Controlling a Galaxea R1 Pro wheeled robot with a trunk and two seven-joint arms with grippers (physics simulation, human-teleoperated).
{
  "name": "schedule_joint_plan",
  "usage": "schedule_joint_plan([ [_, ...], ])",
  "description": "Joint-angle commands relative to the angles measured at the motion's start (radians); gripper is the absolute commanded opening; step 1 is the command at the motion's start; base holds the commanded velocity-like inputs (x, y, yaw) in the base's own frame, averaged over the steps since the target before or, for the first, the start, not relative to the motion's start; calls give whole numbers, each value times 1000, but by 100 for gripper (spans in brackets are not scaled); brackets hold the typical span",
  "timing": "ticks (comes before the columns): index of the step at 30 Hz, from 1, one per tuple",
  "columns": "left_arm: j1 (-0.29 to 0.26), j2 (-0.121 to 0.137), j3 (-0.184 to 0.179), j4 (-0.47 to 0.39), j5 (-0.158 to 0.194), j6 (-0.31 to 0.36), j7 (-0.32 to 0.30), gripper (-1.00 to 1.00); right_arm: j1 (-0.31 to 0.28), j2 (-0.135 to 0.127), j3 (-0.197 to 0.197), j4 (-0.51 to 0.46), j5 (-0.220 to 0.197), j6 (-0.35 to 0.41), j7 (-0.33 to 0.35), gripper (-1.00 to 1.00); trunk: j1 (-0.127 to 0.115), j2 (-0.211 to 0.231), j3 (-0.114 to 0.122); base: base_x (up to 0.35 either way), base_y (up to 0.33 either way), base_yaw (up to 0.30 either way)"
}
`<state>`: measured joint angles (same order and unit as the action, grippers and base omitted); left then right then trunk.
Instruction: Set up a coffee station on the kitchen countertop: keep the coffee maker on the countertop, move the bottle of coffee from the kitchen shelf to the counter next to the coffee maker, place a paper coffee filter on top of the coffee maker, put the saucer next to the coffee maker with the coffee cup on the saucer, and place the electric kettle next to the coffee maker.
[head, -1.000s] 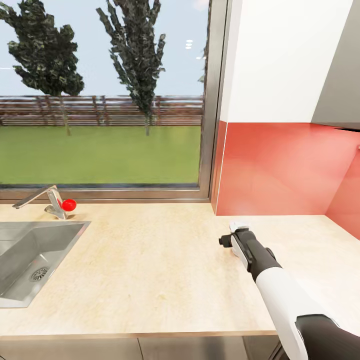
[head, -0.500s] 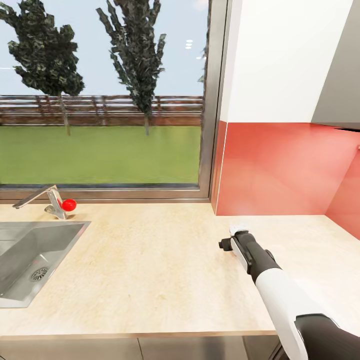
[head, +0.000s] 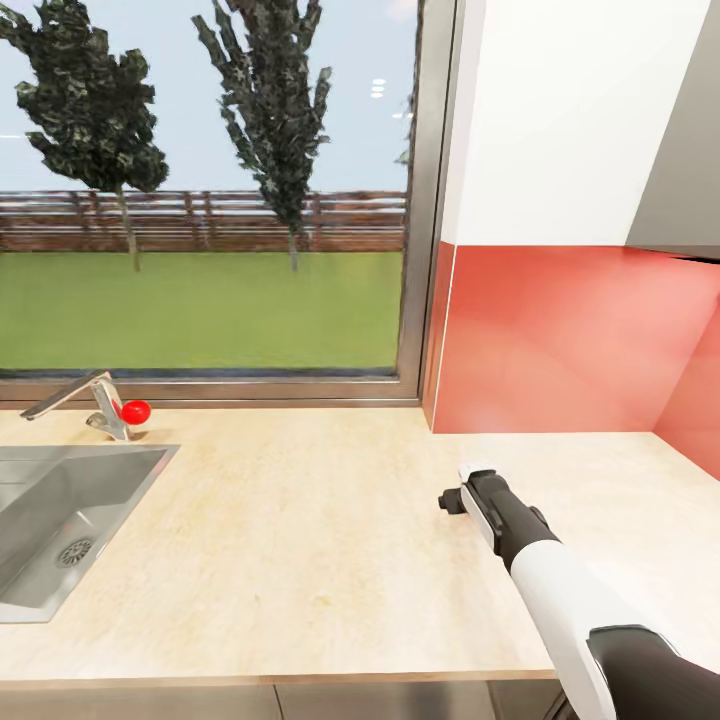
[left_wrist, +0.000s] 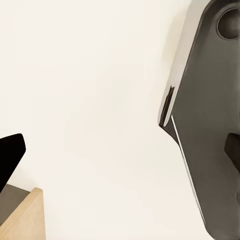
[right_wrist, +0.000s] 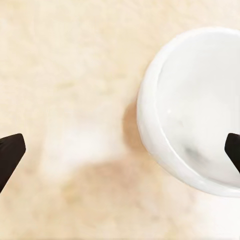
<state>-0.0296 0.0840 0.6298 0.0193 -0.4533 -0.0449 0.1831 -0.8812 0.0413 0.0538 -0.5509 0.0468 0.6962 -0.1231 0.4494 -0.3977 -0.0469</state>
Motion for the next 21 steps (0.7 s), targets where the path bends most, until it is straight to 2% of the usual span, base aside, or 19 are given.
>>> schedule_joint_plan([
  [1,-1,0,8,3,-10,-4,4,100,-1,-1,3,0,5,5,-1,100,1,-2,-2,0,0,0],
  [13,-1,1,8,4,-10,-5,4,100,-1,-1,1,2,5,-10,-2,100,1,-2,-2,0,0,0],
  [21,-1,1,8,4,-10,-5,4,100,-1,-1,1,2,5,-10,-2,100,1,-2,-2,85,0,0],
])
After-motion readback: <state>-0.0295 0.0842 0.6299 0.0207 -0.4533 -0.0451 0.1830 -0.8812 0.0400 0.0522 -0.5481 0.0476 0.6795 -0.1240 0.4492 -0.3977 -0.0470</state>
